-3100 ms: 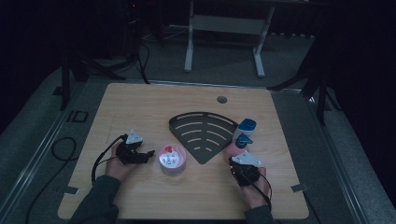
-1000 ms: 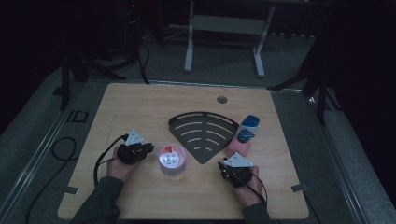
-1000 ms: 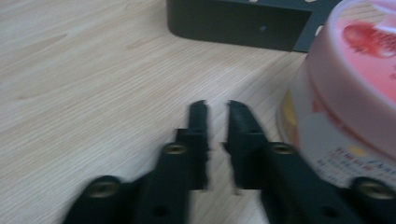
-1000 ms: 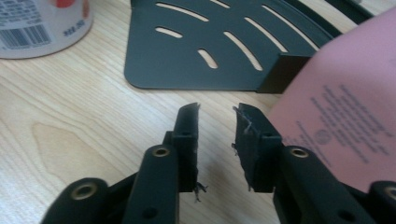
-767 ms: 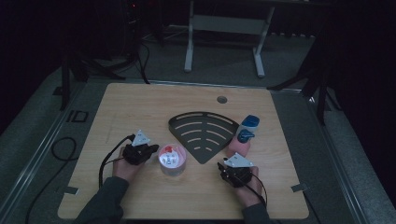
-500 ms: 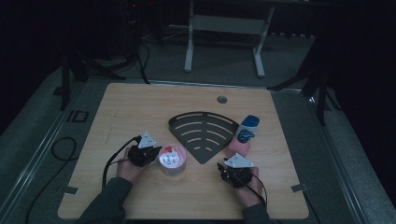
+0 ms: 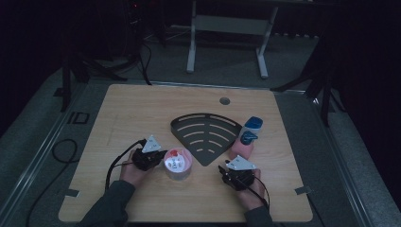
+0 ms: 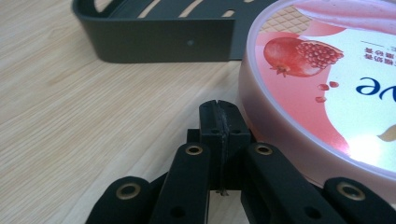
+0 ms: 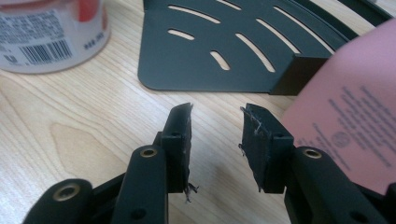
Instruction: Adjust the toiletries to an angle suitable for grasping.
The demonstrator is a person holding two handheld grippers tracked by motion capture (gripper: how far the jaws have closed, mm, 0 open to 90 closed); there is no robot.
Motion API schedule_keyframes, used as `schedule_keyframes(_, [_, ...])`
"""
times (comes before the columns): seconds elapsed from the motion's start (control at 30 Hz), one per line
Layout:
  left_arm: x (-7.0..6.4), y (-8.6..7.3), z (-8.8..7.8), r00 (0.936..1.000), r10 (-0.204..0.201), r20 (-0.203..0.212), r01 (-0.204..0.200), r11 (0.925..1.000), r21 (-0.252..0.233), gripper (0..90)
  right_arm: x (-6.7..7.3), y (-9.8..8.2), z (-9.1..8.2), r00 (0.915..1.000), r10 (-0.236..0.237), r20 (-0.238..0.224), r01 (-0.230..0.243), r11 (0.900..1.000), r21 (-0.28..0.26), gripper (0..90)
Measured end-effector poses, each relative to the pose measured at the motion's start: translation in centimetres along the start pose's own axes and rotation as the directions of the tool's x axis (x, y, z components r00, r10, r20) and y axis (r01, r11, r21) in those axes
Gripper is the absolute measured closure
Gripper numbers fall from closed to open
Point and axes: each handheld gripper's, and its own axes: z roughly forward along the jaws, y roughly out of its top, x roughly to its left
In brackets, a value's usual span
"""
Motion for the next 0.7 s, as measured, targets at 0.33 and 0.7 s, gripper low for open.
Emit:
schedule_keyframes(0.33, [-2.0, 0.5, 0.5, 0.9966, 0.062, 0.055, -0.062, 0.9981, -0.007, 90.0, 0.7, 0.3, 0.4, 0.9982, -0.040, -0.044, 0.040, 0.999, 0.007, 61.5])
schedule_keyframes(0.7, [-2.8, 0.1, 0.0, 0.9936, 0.087, 0.073, -0.090, 0.9952, 0.039, 82.4, 0.6, 0.3, 0.2, 0.9964, -0.044, -0.072, 0.045, 0.999, 0.011, 57.4])
